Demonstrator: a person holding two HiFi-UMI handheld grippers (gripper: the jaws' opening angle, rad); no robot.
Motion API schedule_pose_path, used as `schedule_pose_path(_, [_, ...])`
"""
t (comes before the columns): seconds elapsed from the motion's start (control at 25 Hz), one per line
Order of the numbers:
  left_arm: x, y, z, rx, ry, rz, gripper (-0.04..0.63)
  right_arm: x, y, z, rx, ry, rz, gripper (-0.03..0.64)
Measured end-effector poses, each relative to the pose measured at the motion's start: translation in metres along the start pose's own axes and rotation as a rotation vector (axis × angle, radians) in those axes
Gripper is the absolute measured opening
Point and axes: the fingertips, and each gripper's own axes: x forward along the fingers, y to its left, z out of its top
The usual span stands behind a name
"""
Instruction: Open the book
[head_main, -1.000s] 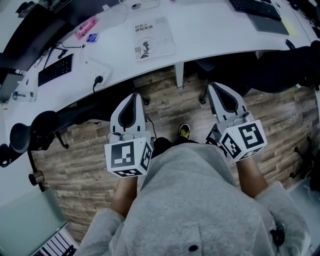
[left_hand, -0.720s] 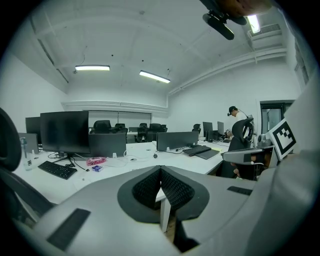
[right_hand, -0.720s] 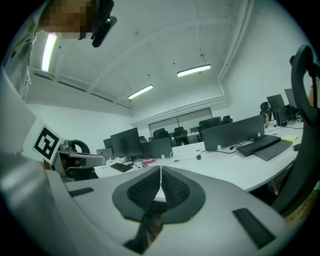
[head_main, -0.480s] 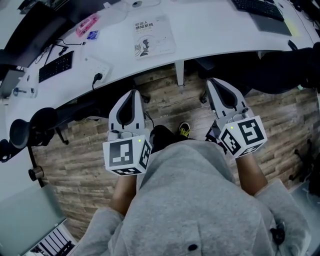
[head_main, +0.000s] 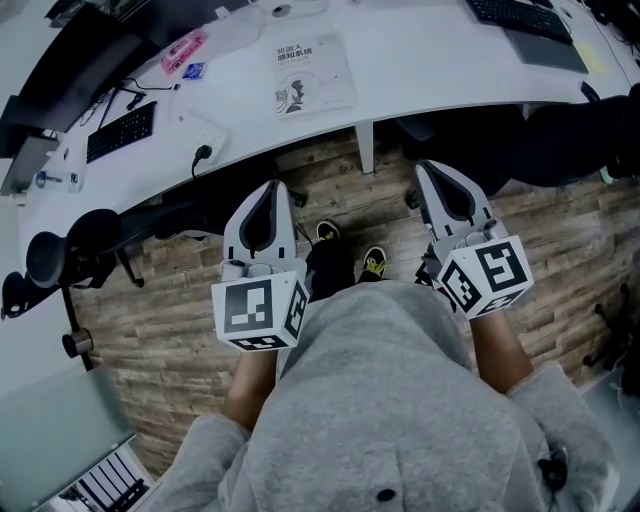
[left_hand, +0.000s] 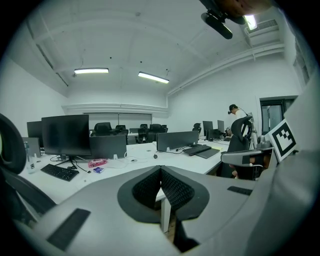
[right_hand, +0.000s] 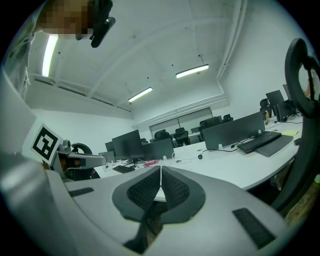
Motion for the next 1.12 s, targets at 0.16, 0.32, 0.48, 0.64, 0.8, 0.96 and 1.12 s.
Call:
schedule_pose_path(0.16, [-0.001, -0.003, 0.0, 0.004, 0.003, -0.01, 0.008, -0.003, 0.002, 0.0, 0.007, 0.0, 0.0, 0.029])
schedule_pose_path(0.32, [0.001, -0.002, 0.001, 0.004, -0.003, -0.01, 0.009, -0.001, 0.004, -0.002, 0.009, 0.001, 0.001, 0.029])
schedule_pose_path(0.48, [0.002, 0.002, 0.0, -0.007, -0.002, -0.006, 0.008, 0.003, 0.007, -0.005, 0.0, 0.017, 0.009, 0.029])
schedule_pose_path(0.64, [0.008, 0.006, 0.001, -0.007, -0.004, -0.012, 0.008, 0.007, 0.003, -0.004, 0.003, 0.013, -0.006, 0.029])
schedule_pose_path(0.8, [0.016, 0.013, 0.0, -0.012, -0.001, -0.007, 0.009, 0.016, -0.001, -0.003, 0.0, 0.018, -0.01, 0.029])
schedule_pose_path(0.96, [0.026, 0.02, -0.002, -0.017, 0.002, -0.01, 0.008, 0.024, -0.006, -0.003, -0.001, 0.02, -0.023, 0.029])
schedule_pose_path(1.12, [0.038, 0.027, 0.001, -0.026, 0.0, -0.017, 0.009, 0.036, -0.008, 0.0, -0.003, 0.025, -0.023, 0.029])
